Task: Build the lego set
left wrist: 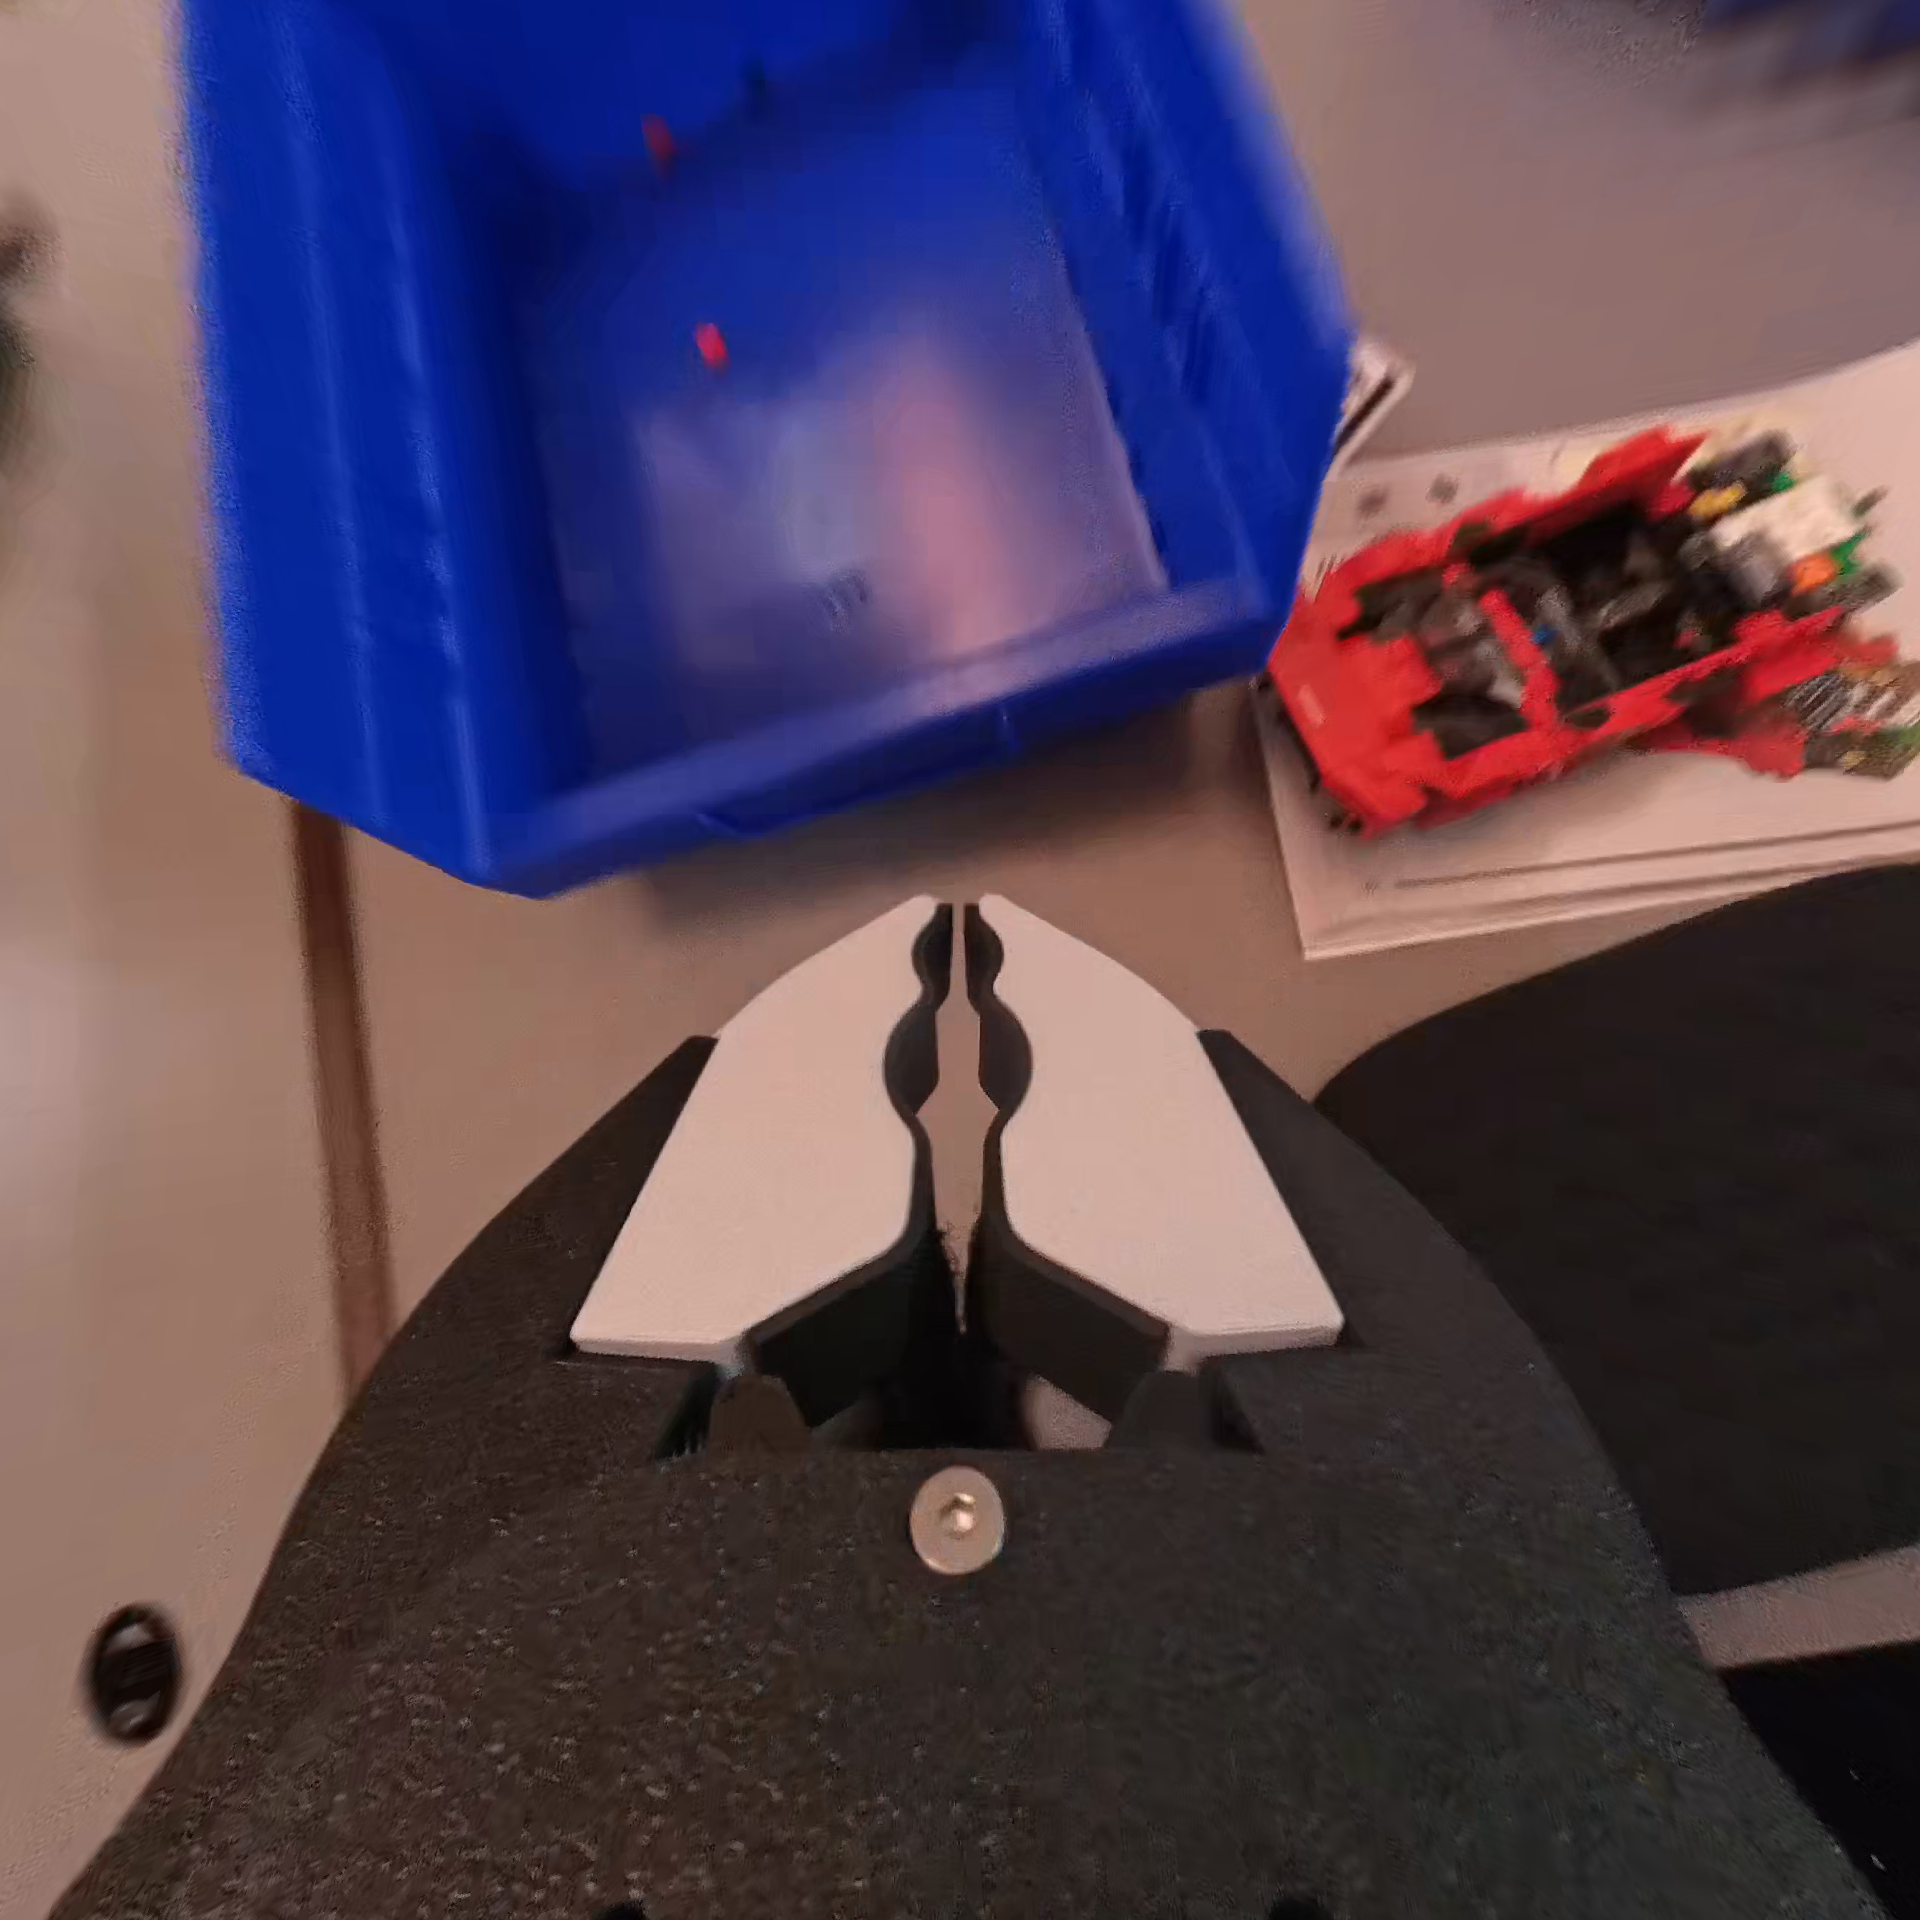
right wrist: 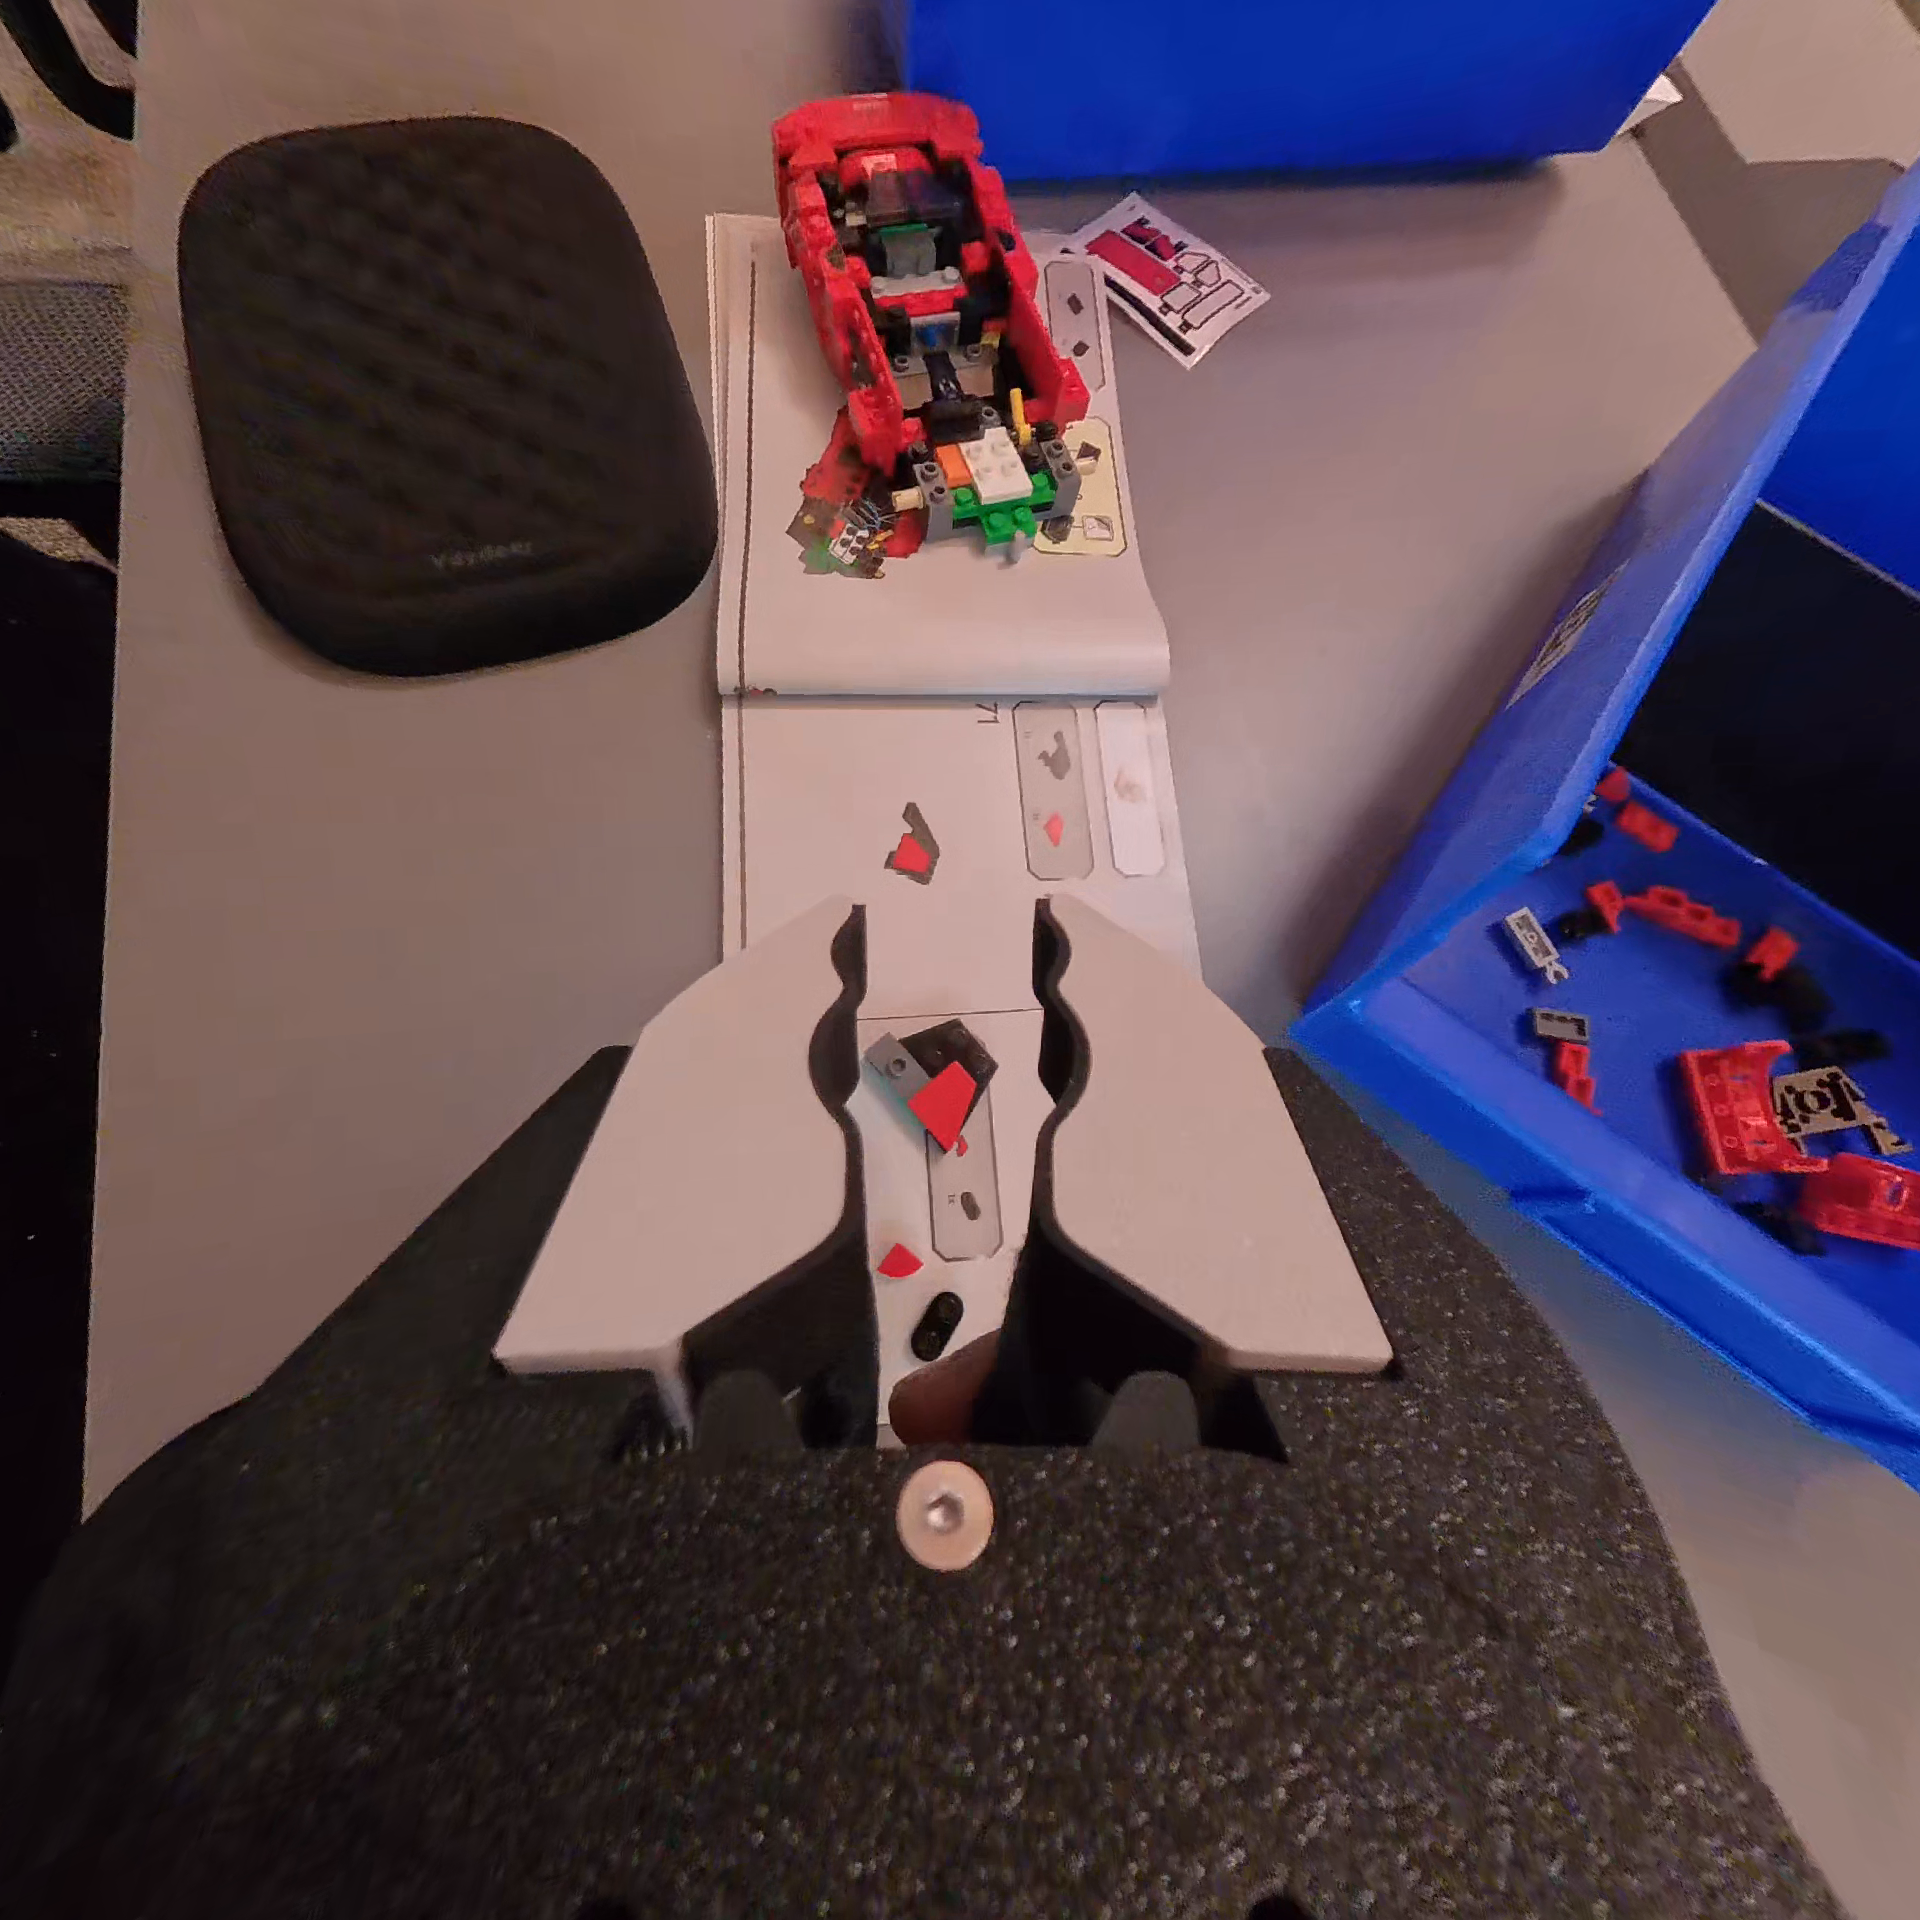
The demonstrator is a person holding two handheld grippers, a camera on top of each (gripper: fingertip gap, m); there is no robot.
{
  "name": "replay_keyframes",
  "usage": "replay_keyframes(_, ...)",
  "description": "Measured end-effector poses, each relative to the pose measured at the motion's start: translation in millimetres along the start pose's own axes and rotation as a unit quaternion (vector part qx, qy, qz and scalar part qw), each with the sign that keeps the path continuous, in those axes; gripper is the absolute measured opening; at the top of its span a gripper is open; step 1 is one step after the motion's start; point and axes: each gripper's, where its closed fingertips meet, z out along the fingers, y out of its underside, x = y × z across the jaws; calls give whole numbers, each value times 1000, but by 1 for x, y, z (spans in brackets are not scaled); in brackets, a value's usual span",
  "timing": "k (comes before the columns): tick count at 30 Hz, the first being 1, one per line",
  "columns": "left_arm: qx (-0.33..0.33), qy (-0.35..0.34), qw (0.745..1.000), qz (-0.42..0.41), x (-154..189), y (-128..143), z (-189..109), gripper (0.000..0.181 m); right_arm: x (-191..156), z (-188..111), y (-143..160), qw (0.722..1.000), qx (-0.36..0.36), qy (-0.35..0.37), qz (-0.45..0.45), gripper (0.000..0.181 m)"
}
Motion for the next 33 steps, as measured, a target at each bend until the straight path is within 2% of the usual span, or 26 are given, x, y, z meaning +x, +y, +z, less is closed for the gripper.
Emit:
replay_keyframes(3,-35,27,999,-6,1,15,45,0,3,-7,-5,1000,6,16,2,31)
replay_keyframes(6,-36,33,999,-9,1,7,75,0,4,-18,-6,999,11,32,7,30)
replay_keyframes(11,-36,12,999,-20,-16,-5,97,0,7,-32,15,998,1,55,31,30)
replay_keyframes(14,-47,10,998,-29,-11,-8,84,0,11,-42,35,996,-12,71,59,31)
replay_keyframes(16,12,24,999,-21,15,-36,54,0,14,-49,55,993,-30,82,81,31)
replay_keyframes(17,58,50,997,-1,39,-56,40,0,14,-50,67,991,-43,80,95,31)
replay_keyframes(19,117,178,975,66,120,-83,20,0,13,-49,85,989,-59,68,116,31)
replay_keyframes(21,94,332,931,121,213,-81,13,1,11,-44,92,989,-59,52,122,30)
replay_keyframes(22,78,376,912,143,250,-75,15,1,9,-41,94,990,-60,47,121,28)
replay_keyframes(23,63,392,903,166,279,-69,22,2,8,-38,96,990,-65,44,117,27)
replay_keyframes(25,34,378,901,211,315,-57,40,6,6,-33,98,990,-73,45,109,26)
replay_keyframes(27,15,364,901,237,332,-48,50,9,2,-30,94,992,-69,36,104,26)
replay_keyframes(29,16,374,896,240,337,-43,45,10,-3,-27,85,993,-60,23,96,27)
replay_keyframes(31,28,344,909,232,314,-47,36,13,-8,-24,72,995,-52,11,80,29)
replay_keyframes(33,43,286,933,212,266,-52,26,24,-15,-16,42,997,-19,-15,72,48)
